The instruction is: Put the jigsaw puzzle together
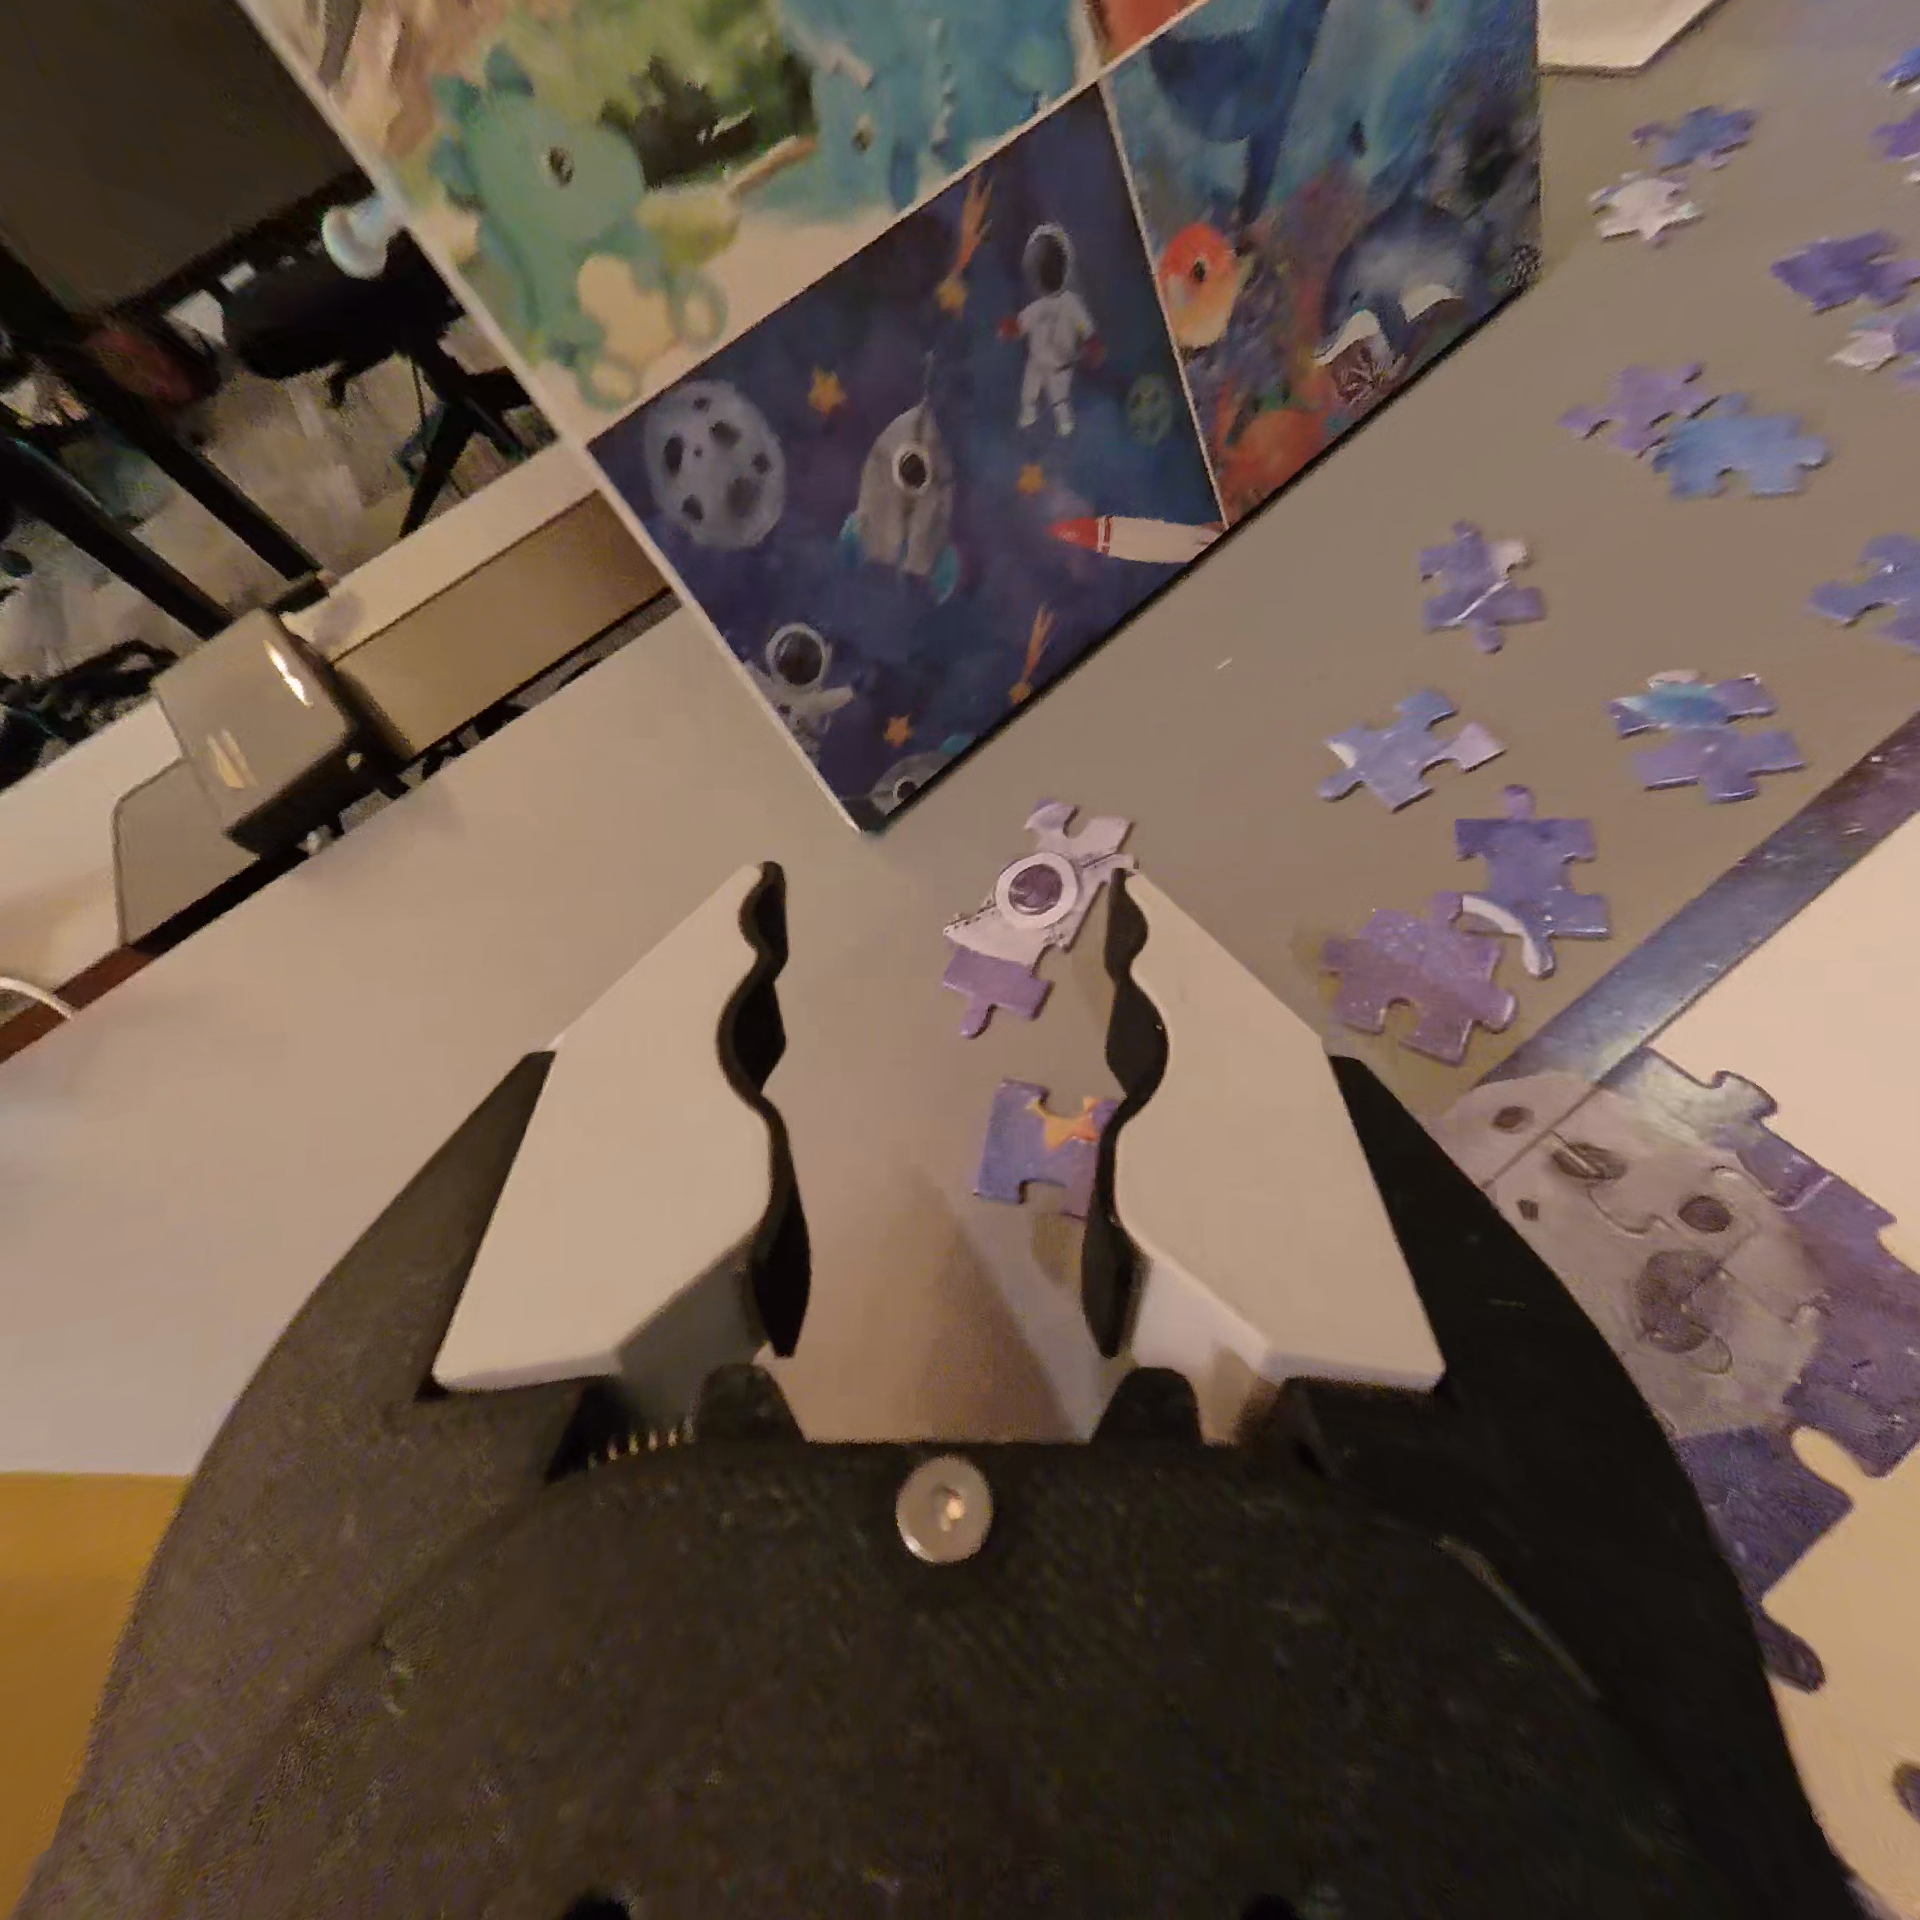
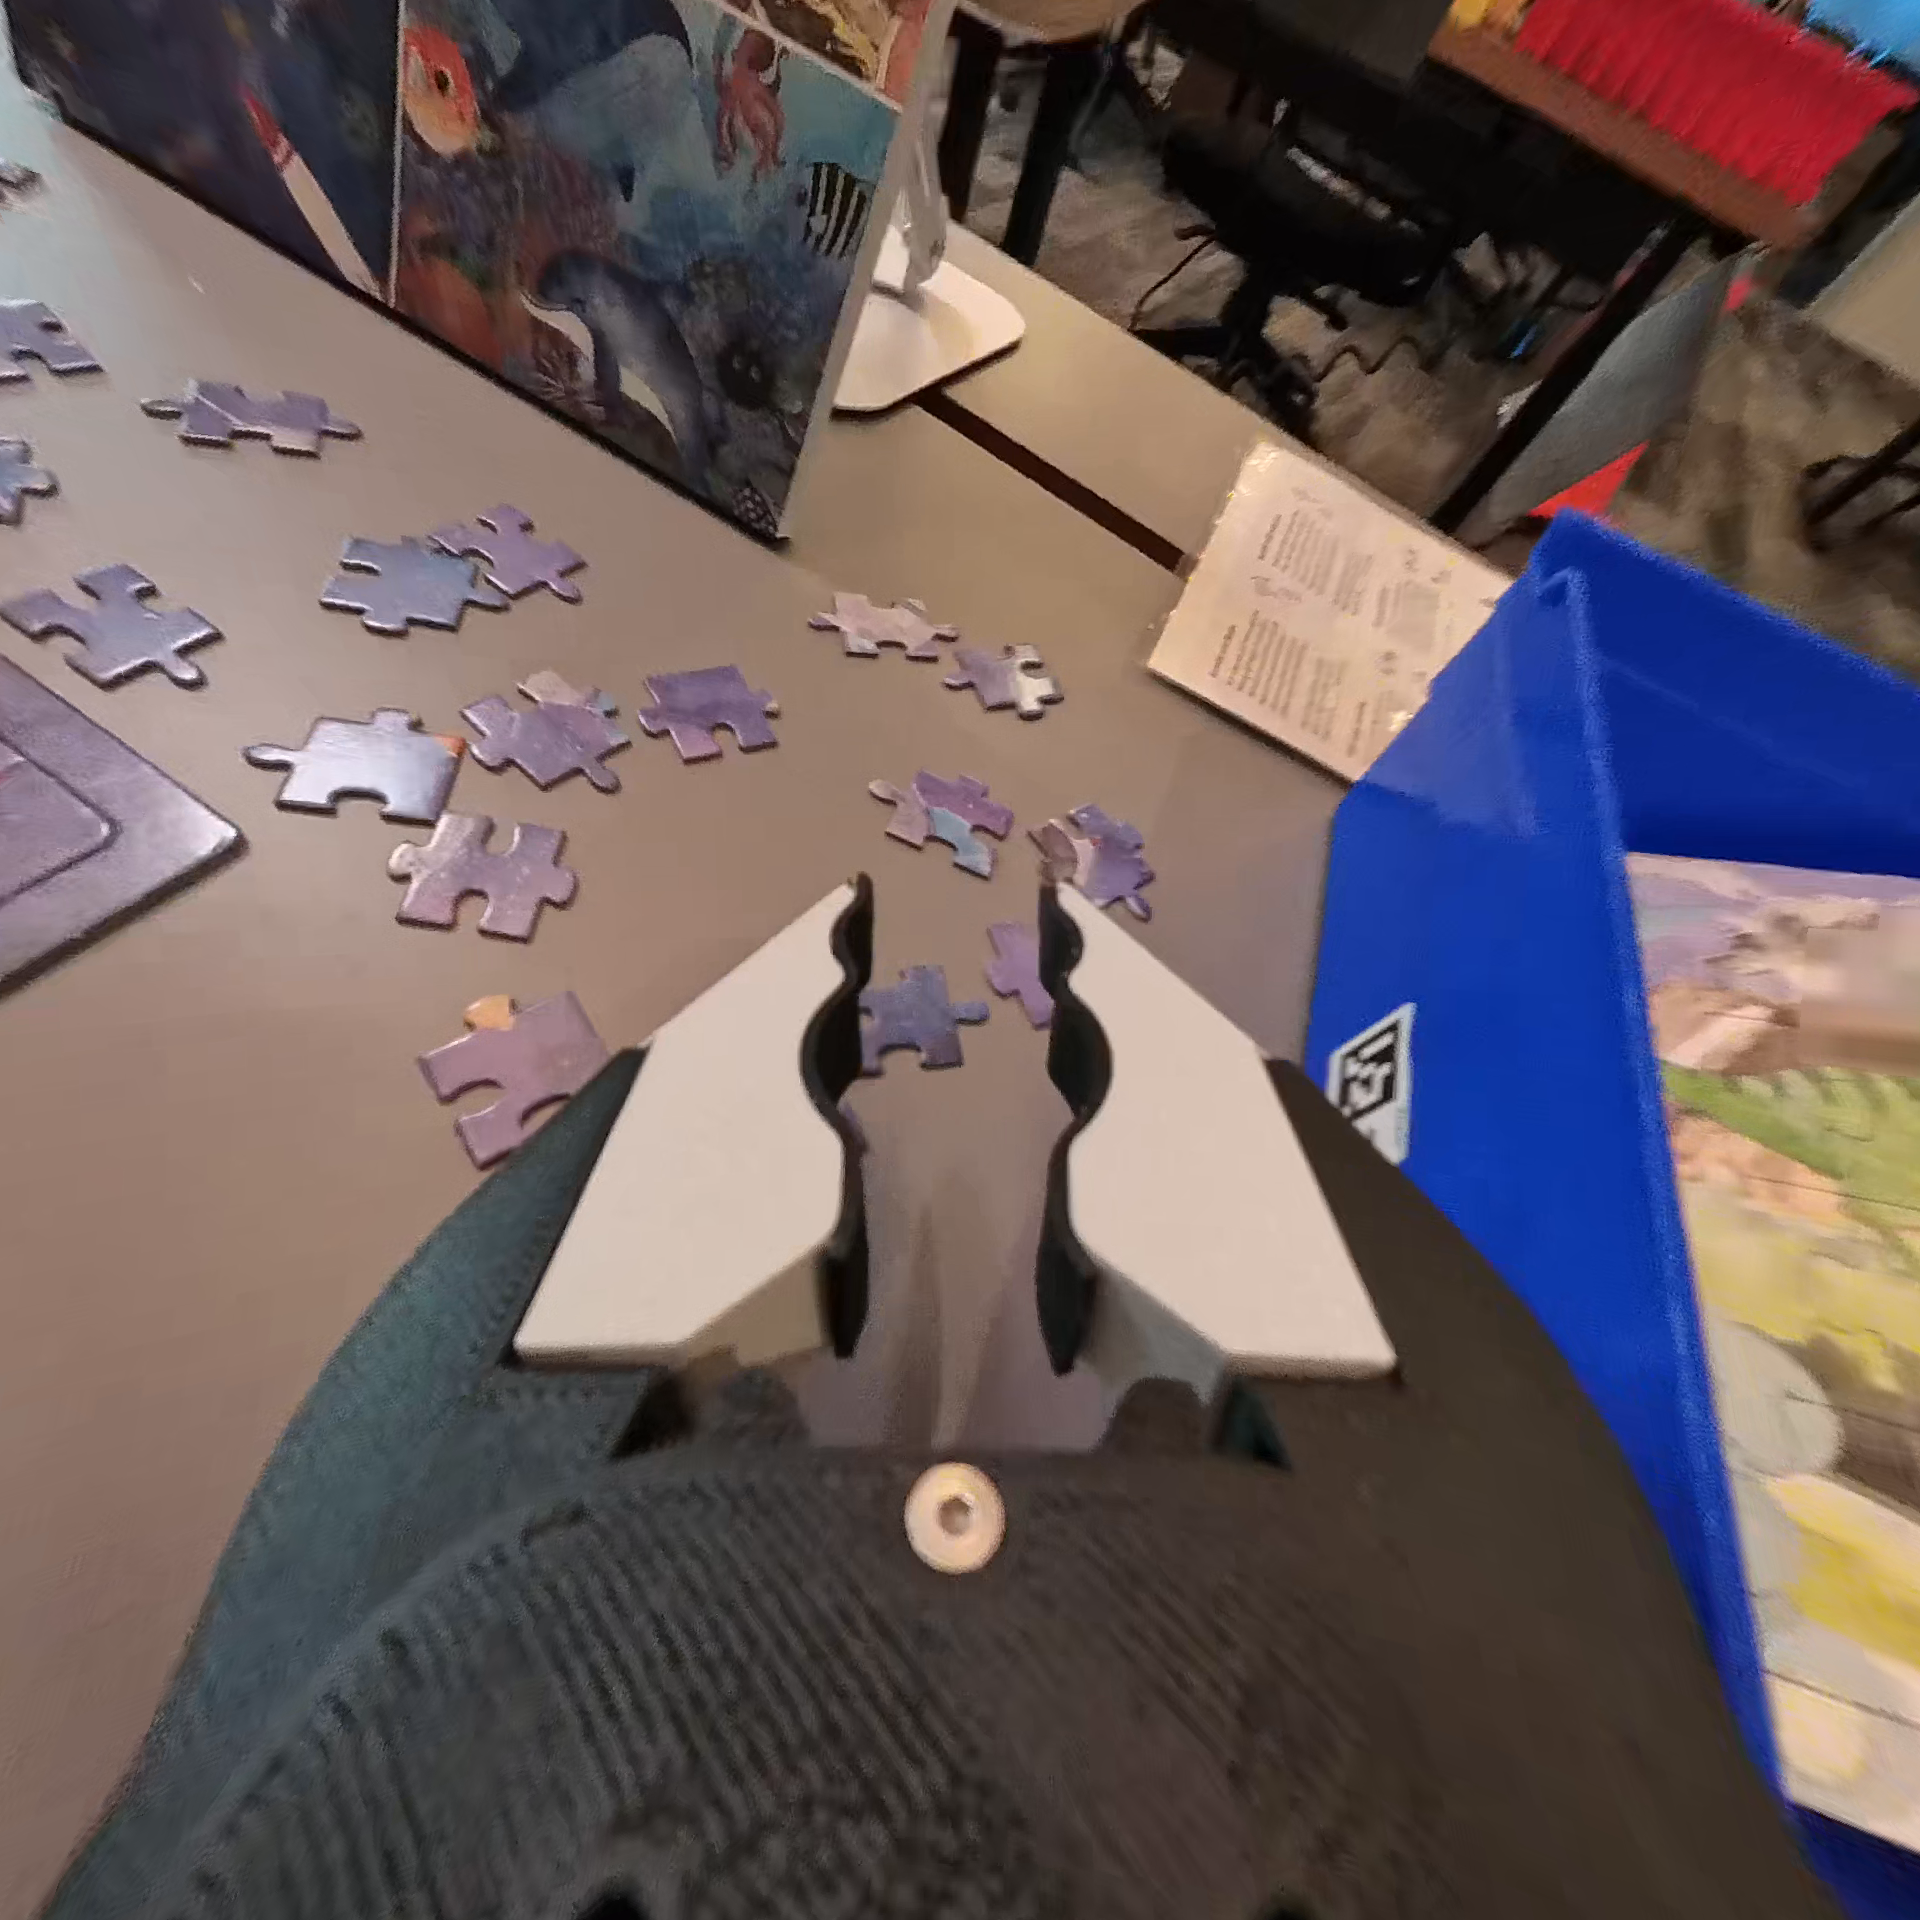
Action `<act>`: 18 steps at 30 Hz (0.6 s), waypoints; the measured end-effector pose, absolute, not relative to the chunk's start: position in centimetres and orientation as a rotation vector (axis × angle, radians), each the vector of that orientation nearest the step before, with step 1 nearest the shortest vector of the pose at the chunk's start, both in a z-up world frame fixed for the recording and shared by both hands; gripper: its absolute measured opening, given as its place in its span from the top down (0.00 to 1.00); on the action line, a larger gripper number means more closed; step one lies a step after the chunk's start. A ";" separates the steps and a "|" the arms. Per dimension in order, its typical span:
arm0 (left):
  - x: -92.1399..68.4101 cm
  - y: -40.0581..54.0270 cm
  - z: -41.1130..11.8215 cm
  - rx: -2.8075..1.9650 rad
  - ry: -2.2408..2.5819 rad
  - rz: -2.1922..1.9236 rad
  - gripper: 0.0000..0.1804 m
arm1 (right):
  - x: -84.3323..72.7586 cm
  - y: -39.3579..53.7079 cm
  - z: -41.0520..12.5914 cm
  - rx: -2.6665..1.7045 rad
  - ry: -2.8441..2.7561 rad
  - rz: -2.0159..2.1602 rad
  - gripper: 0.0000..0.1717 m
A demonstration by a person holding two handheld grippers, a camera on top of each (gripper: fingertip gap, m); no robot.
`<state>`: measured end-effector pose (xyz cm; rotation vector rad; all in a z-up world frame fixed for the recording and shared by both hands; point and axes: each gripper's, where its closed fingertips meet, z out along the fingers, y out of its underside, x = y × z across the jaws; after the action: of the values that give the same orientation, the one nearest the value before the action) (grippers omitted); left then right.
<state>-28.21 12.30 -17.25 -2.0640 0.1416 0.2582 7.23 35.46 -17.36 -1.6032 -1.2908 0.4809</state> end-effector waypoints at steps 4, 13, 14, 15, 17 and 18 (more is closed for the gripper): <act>-27.8 12.3 -17.6 -2.037 0.116 0.117 0.80 | 7.1 35.2 -18.5 -1.630 -1.322 0.511 0.83; -28.0 12.3 -18.5 -2.078 0.158 0.215 0.94 | 7.0 35.1 -19.0 -1.676 -1.307 0.572 0.85; -28.1 12.2 -18.5 -2.080 0.154 0.218 0.96 | 7.0 35.2 -19.1 -1.684 -1.304 0.574 0.85; -28.1 12.2 -18.5 -2.080 0.145 0.215 0.98 | 7.1 35.2 -19.2 -1.692 -1.303 0.575 0.85; -28.3 12.2 -18.5 -2.075 0.127 0.202 1.00 | 7.1 35.3 -19.3 -1.705 -1.302 0.575 0.86; -28.4 12.2 -18.5 -2.070 0.117 0.197 1.00 | 7.1 35.2 -19.3 -1.710 -1.302 0.579 0.86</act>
<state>-28.36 12.22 -18.46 -2.0703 0.1172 0.1971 7.13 35.24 -19.34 -1.7100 -1.3020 0.5786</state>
